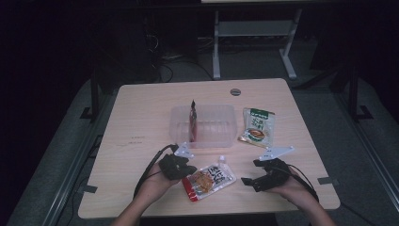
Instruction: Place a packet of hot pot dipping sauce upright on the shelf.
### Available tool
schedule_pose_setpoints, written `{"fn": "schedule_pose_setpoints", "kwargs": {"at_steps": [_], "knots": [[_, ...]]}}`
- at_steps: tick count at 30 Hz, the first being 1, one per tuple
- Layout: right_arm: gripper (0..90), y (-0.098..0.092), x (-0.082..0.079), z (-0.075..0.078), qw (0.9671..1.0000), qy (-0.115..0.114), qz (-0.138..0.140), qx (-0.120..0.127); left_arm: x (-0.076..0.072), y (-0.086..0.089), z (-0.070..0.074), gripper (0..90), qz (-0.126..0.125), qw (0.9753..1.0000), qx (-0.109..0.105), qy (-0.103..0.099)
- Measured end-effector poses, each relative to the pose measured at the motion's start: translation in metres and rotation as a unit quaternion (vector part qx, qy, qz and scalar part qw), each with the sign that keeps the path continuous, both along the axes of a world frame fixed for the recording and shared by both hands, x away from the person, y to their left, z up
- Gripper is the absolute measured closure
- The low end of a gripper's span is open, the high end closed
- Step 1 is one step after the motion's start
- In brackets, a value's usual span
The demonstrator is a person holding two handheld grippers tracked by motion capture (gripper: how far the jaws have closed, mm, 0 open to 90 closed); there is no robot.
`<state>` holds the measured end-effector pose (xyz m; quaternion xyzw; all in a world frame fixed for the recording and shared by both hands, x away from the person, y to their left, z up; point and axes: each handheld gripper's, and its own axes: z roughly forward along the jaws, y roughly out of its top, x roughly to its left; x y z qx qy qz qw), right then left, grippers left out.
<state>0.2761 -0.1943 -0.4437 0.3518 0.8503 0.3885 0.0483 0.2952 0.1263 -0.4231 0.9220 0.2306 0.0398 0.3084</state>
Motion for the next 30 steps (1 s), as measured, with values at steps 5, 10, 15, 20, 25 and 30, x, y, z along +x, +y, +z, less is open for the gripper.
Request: {"fn": "schedule_pose_setpoints", "kwargs": {"at_steps": [5, 10, 15, 20, 25, 30], "knots": [[13.2, 0.006, 0.003, 0.0, 0.9999, 0.011, 0.006, -0.001, -0.005, -0.017, -0.005, 89.7, -0.021, 0.9998, 0.0, 0.005], [13.2, 0.014, 0.006, 0.0, 0.9997, 0.014, 0.018, 0.002, -0.006, -0.027, -0.015, 89.8, -0.035, 0.9991, 0.015, 0.016], [13.2, 0.024, 0.008, -0.001, 0.9992, 0.025, 0.032, 0.001, -0.005, -0.033, -0.02, 89.8, -0.041, 0.9986, 0.028, 0.018], [13.3, 0.033, 0.011, -0.004, 0.9983, 0.038, 0.045, 0.005, -0.004, -0.039, -0.025, 89.9, -0.039, 0.9983, 0.041, 0.015], [13.7, 0.039, 0.015, -0.01, 0.9969, 0.056, 0.054, 0.003, -0.004, -0.043, -0.025, 89.9, -0.042, 0.9975, 0.056, 0.009], [14.5, 0.048, 0.022, -0.015, 0.995, 0.073, 0.068, 0.01, -0.003, -0.043, -0.025, 89.9, -0.042, 0.9975, 0.056, 0.007]]}}
